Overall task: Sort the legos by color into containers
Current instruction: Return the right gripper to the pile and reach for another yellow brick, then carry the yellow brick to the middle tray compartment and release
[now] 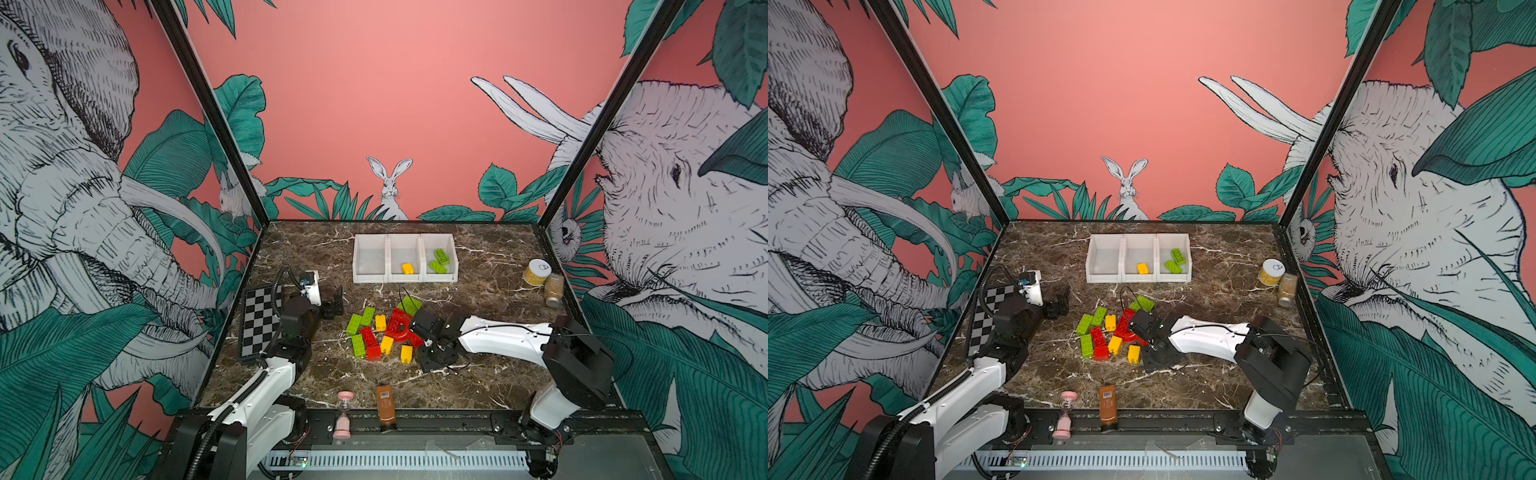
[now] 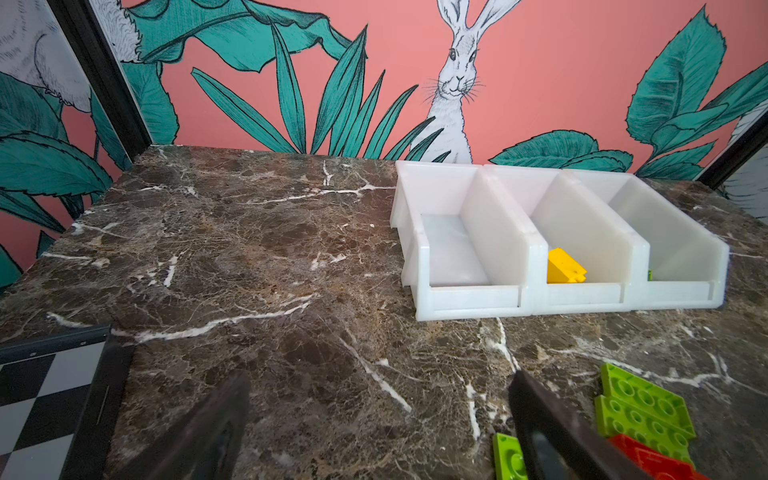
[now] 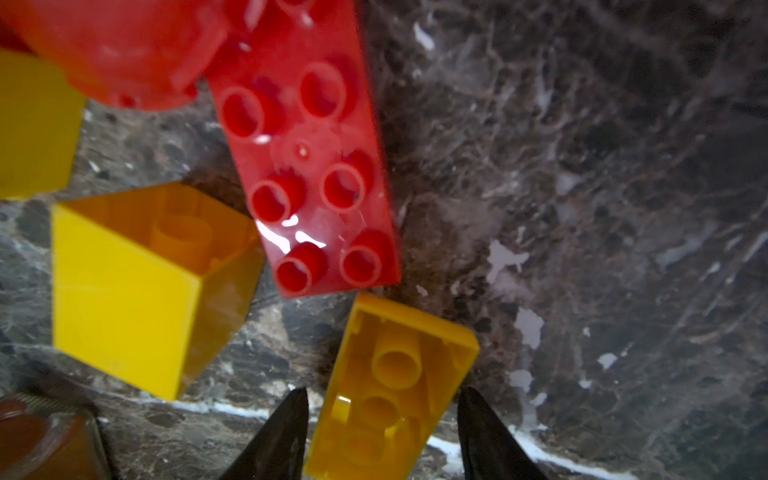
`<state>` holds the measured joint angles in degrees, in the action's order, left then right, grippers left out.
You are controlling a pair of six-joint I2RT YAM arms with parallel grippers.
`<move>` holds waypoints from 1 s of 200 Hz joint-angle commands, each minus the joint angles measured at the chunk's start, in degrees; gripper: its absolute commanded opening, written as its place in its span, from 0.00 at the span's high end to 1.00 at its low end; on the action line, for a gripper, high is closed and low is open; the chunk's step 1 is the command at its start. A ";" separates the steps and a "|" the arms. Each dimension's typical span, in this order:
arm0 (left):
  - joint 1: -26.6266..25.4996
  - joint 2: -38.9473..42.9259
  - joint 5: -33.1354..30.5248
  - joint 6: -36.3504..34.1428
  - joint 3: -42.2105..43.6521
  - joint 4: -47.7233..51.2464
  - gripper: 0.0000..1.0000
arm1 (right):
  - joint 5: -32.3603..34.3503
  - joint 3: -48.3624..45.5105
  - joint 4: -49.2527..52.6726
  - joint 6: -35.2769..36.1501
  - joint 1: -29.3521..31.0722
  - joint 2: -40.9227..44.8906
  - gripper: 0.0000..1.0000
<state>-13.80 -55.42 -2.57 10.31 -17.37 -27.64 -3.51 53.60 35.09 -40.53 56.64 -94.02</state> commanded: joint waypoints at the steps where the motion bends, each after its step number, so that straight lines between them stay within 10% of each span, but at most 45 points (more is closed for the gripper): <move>1: -0.26 0.84 -0.40 0.15 0.32 -1.01 0.02 | 1.08 -1.35 0.97 -0.85 0.30 0.63 0.47; 133: -0.30 1.29 -0.51 0.16 0.31 -0.76 0.02 | 12.69 0.50 4.03 5.51 -0.65 11.93 0.71; 200: -0.37 1.57 -1.08 -0.14 0.49 -0.74 0.02 | 9.32 19.32 -11.60 18.57 -5.33 -1.34 0.73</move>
<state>-13.85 -54.72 -2.87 10.31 -17.37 -27.59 7.66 66.65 30.61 -28.27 52.71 -88.20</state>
